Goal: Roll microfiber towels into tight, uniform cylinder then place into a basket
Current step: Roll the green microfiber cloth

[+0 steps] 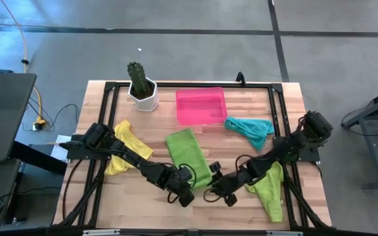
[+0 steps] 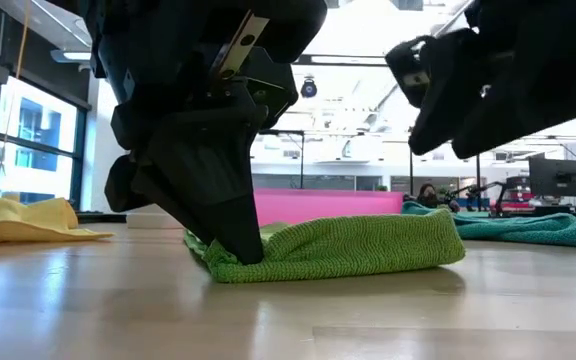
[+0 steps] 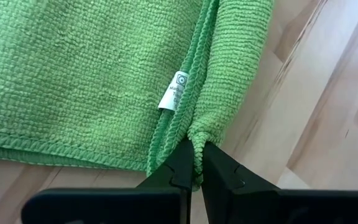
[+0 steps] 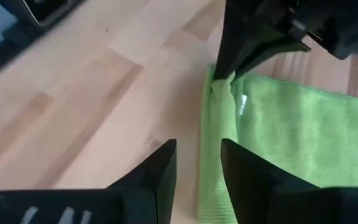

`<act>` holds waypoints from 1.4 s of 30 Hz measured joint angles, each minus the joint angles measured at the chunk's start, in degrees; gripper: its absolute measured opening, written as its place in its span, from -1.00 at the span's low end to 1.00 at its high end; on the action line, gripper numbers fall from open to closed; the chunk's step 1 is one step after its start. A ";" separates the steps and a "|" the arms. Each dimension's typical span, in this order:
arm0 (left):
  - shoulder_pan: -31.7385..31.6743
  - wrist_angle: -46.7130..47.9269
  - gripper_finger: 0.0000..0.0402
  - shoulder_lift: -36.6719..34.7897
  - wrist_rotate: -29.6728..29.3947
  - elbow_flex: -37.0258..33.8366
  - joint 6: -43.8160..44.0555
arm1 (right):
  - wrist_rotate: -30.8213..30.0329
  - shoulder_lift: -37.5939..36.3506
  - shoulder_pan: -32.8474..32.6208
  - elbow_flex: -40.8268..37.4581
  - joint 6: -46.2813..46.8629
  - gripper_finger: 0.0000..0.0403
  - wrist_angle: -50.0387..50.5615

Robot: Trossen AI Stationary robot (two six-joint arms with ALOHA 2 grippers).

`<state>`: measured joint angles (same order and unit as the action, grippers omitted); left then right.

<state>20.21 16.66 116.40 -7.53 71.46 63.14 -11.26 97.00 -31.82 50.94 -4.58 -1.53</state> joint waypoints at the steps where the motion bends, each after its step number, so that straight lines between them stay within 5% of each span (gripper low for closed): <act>1: 0.00 -0.02 -0.95 0.00 0.00 -0.02 -0.26 | 0.04 0.36 -0.31 -0.02 0.84 -0.42 0.06; 13: 0.07 -0.13 -0.95 0.00 -0.04 -0.04 -0.38 | -8.71 5.87 0.44 -0.13 3.13 -0.42 0.68; 33: 0.07 -0.55 -0.90 0.09 -0.02 -0.04 -0.38 | -6.02 5.87 2.60 -0.13 4.36 -0.41 5.05; 42: 0.07 -3.99 -0.86 0.28 1.09 -0.15 -2.05 | -4.84 7.75 2.93 0.00 4.76 -0.26 4.78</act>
<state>20.27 12.67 116.68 -6.44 71.31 61.09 -16.10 104.75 -28.88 50.94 0.18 3.25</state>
